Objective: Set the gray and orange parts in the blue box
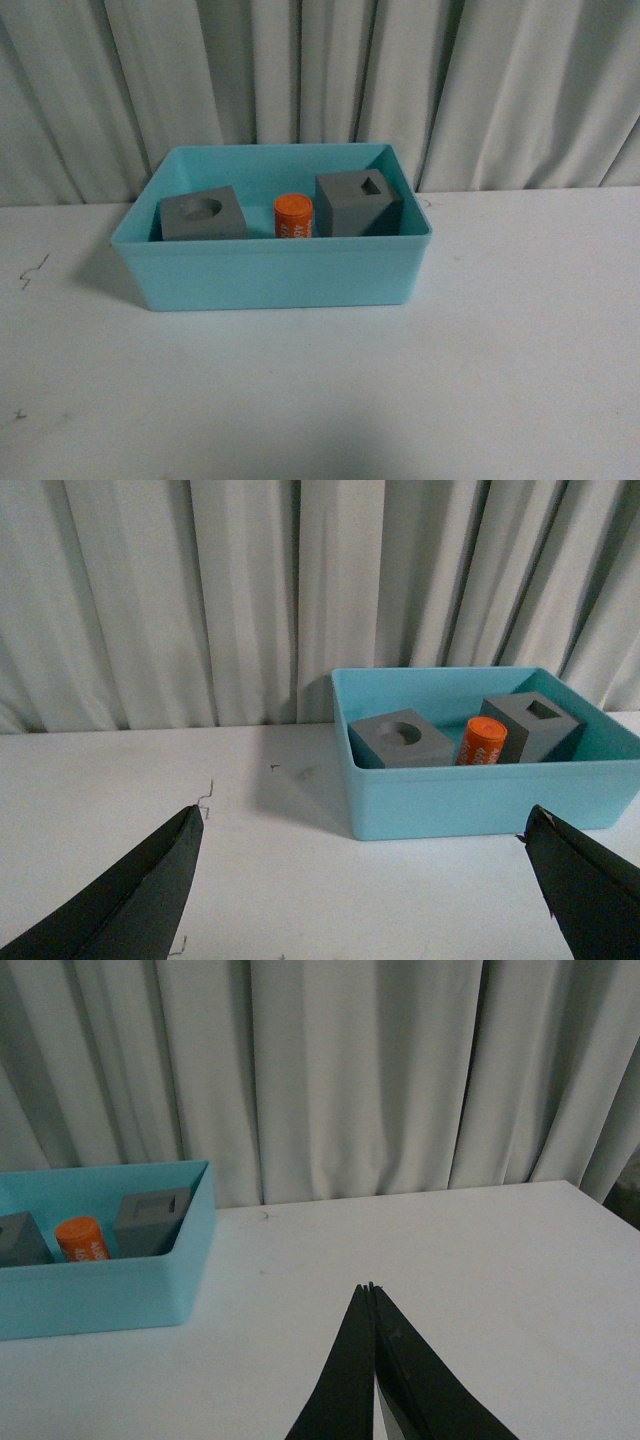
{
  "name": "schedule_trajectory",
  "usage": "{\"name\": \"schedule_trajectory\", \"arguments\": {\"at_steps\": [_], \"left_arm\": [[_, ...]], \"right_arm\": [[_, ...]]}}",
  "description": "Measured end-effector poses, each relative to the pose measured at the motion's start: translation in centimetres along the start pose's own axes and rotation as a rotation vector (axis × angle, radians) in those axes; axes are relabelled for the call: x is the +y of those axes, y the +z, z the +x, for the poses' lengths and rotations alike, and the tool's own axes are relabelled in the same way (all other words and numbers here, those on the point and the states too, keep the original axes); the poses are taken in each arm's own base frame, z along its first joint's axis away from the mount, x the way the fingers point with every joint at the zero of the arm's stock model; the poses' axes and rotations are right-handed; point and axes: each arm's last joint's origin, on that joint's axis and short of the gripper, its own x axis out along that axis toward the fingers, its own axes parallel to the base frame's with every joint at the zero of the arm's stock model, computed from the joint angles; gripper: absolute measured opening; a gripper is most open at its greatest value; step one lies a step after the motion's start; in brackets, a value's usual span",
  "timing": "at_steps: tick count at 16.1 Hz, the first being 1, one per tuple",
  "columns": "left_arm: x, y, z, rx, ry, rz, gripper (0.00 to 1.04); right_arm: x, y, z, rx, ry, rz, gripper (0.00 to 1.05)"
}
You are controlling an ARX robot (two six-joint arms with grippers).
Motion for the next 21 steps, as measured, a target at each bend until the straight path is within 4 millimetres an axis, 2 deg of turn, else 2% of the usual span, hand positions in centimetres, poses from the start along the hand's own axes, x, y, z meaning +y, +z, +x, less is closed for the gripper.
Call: {"name": "schedule_trajectory", "arguments": {"at_steps": [4,6,7,12,13,20,21], "left_arm": [[0.0,0.0,0.0,0.0,0.0,0.0,0.98],[0.0,0.0,0.0,0.0,0.002,0.0,0.98],[0.0,0.0,0.0,-0.002,0.0,0.0,0.98],[0.0,0.0,0.0,0.0,0.0,0.0,0.98],[0.0,0.0,0.0,0.0,0.0,0.0,0.98],[0.0,0.0,0.0,0.0,0.0,0.0,0.98],[0.0,0.0,0.0,0.0,0.0,0.0,0.98]], "right_arm": [[0.0,-0.1,-0.3,0.003,0.0,0.0,0.02],[0.0,-0.6,-1.2,0.047,0.001,0.0,0.02],[0.0,-0.4,-1.4,0.014,0.0,0.0,0.02],[0.0,-0.4,-1.4,0.011,0.0,-0.002,0.02],[0.0,-0.3,-1.4,0.01,0.0,-0.002,0.13],[0.0,-0.3,-1.4,0.01,0.0,-0.002,1.0],[0.0,-0.3,-1.4,0.011,0.0,-0.002,0.98]]}}
